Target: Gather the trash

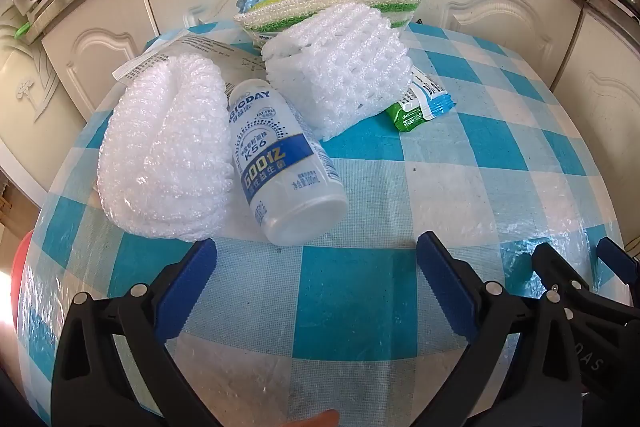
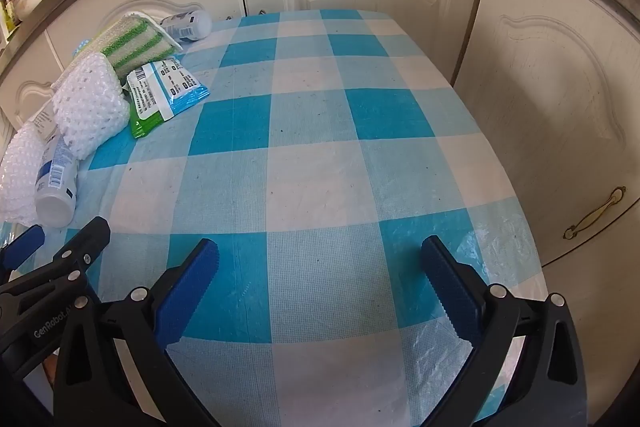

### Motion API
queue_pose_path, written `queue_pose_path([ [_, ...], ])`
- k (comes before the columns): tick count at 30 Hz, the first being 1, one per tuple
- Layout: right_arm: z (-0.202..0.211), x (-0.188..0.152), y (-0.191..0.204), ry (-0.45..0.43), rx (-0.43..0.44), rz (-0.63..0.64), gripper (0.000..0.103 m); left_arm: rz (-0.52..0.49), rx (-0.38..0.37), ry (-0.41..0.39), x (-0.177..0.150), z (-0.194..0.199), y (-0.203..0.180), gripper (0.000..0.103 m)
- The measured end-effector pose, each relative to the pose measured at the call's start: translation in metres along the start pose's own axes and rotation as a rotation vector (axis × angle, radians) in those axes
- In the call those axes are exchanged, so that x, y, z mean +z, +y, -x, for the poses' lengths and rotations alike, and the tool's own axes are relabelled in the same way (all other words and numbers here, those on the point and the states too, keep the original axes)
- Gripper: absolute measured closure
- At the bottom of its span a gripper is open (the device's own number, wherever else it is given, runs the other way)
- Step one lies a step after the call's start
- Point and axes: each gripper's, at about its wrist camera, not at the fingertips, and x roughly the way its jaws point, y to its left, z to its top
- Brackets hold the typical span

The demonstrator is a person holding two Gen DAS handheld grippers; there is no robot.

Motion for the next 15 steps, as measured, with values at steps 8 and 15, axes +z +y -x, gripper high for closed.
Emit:
queue_pose_path([
  [8, -0.0006, -0.0001, -0.0022, 0.001, 0.001, -0.002, 0.004, -0.001, 0.001, 0.000, -0.0002, 0.0000, 0.0003, 0.003],
  [15, -0.0029, -0.0025, 0.0008, 0.000, 0.001, -0.002, 0.004, 0.003, 0.003, 0.000, -0.0003, 0.0001, 0.0002, 0.003],
])
